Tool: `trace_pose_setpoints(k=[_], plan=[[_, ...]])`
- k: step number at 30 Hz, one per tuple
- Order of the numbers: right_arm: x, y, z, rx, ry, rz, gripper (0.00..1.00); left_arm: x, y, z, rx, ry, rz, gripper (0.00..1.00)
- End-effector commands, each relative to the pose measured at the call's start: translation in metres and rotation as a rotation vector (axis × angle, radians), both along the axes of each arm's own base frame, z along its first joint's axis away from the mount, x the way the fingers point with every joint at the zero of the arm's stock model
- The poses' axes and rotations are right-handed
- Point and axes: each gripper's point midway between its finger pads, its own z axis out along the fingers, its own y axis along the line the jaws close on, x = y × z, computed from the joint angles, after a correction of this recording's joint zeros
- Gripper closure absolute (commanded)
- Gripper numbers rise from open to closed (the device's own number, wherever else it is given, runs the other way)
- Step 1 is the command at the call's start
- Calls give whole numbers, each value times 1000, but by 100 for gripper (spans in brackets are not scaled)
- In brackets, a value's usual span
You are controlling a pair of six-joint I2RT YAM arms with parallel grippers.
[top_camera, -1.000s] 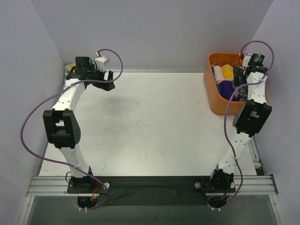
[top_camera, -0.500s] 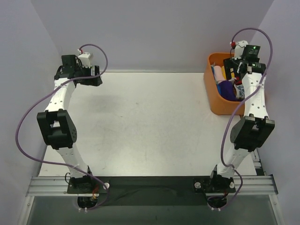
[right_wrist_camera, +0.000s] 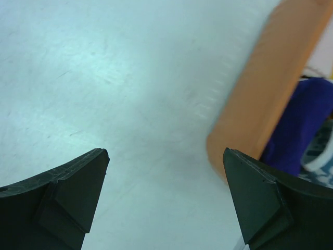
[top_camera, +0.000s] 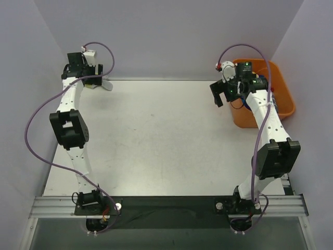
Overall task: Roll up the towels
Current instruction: Move the towel to the center of the board
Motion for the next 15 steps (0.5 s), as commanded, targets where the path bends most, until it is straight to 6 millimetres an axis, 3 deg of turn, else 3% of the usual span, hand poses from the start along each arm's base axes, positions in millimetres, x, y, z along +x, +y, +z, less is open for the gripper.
trace_pose_setpoints(k=[1,2,3,4,8,15], plan=[[-33,29,-15,67,116,81,0,28,27,-24,72,5,77,10],[-37,32,-20,66,136,89,0,35,28,-29,71,1,86,11],[-39,34,-25,68,154,92,0,47,31,-18,74,-41,93,11],[-40,35,-27,66,165,92,0,53,30,-43,67,-11,88,11],[-41,31,-34,44,187,79,0,80,27,-62,11,-59,104,15],[-37,23,-35,-1,178,62,0,102,10,-97,-103,-99,90,25]])
